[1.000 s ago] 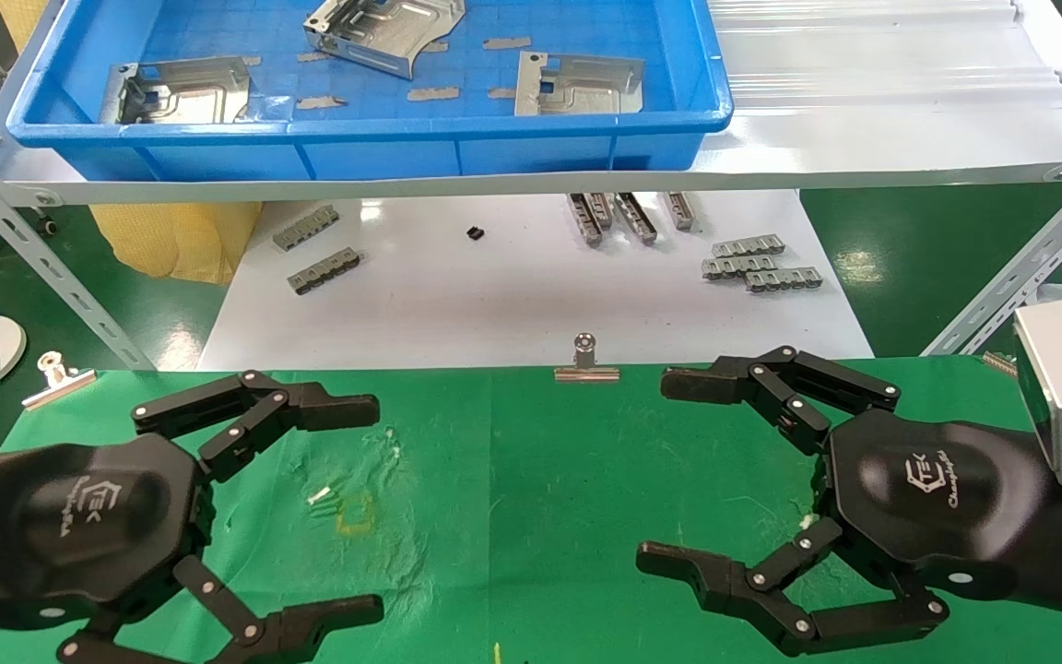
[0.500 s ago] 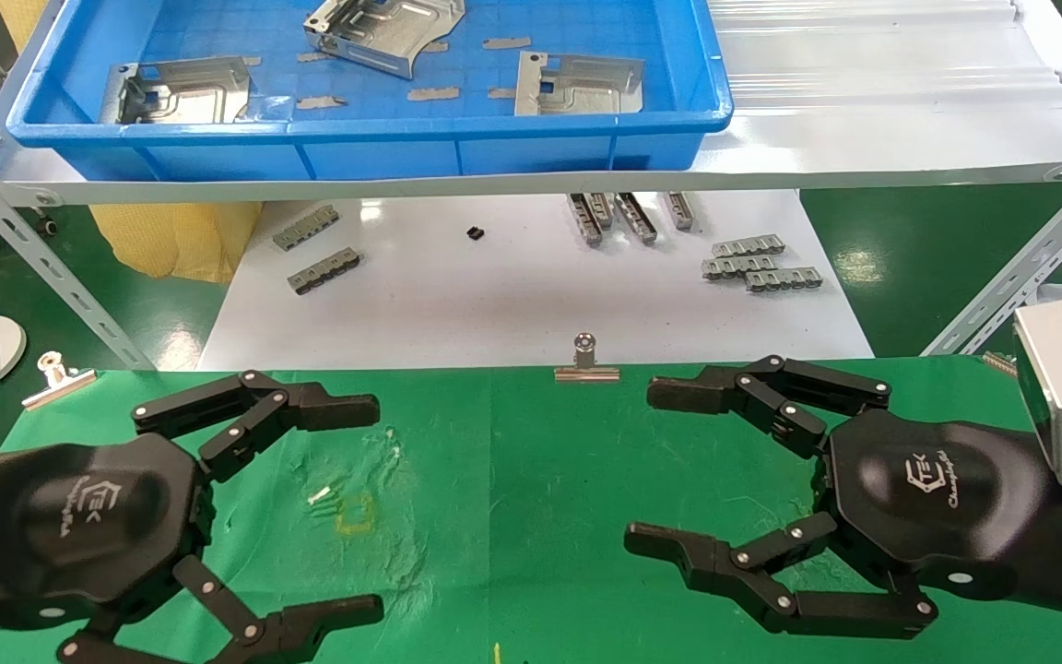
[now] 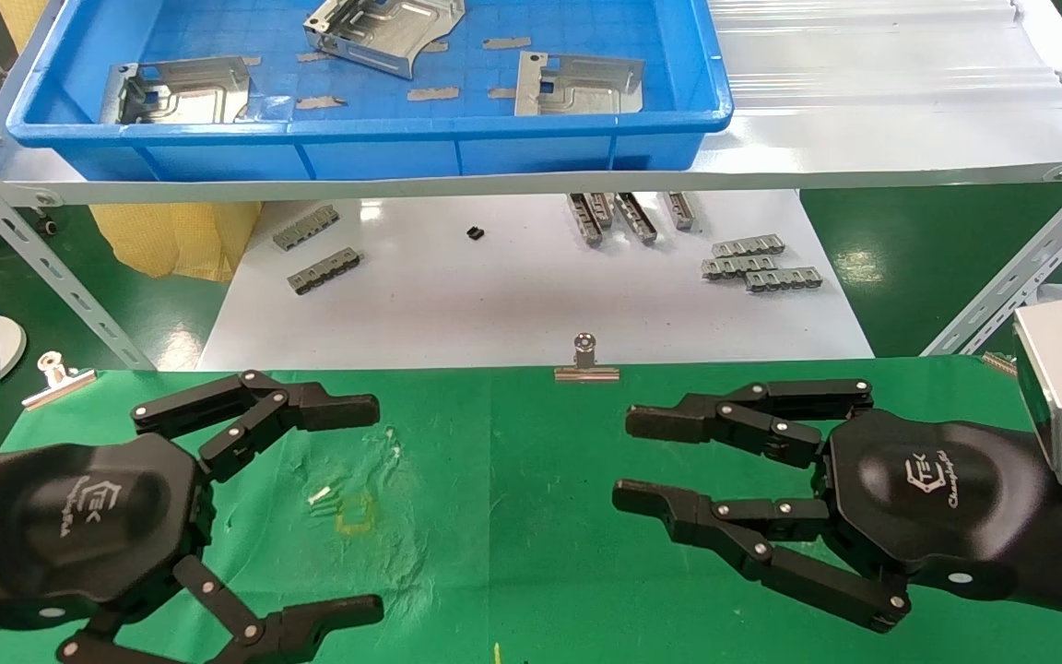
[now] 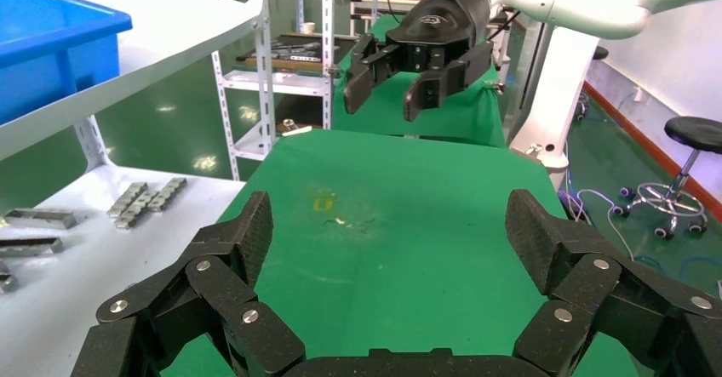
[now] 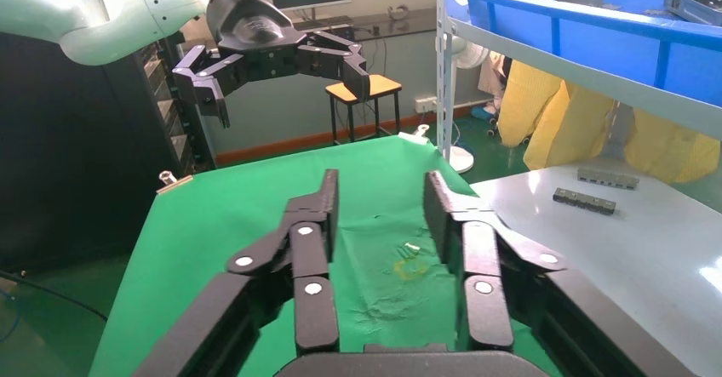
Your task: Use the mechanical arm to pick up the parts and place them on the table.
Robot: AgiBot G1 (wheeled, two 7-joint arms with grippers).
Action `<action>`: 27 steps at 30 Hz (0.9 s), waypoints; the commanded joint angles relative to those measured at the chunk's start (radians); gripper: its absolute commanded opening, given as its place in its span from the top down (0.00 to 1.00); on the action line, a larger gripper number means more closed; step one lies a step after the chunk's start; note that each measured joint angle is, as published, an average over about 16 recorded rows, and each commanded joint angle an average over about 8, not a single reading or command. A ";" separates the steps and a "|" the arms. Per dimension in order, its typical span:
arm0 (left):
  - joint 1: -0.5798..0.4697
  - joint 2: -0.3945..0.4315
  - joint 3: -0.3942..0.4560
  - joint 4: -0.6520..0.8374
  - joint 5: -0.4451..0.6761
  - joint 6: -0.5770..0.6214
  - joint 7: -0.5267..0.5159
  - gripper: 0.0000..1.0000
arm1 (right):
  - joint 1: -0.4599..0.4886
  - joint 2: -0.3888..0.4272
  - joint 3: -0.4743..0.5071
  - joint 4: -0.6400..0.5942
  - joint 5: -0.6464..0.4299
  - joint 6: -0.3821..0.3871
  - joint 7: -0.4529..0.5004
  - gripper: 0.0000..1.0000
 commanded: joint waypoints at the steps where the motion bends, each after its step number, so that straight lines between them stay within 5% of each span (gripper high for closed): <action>1: 0.000 0.000 0.000 0.000 0.000 0.000 0.000 0.00 | 0.000 0.000 0.000 0.000 0.000 0.000 0.000 1.00; 19: -0.017 0.005 0.001 0.001 0.007 -0.005 -0.002 0.00 | 0.000 0.000 0.000 0.000 0.000 0.000 0.000 1.00; 27: -0.324 0.110 0.064 0.119 0.176 -0.074 -0.071 0.00 | 0.000 0.000 0.000 0.000 0.000 0.000 0.000 1.00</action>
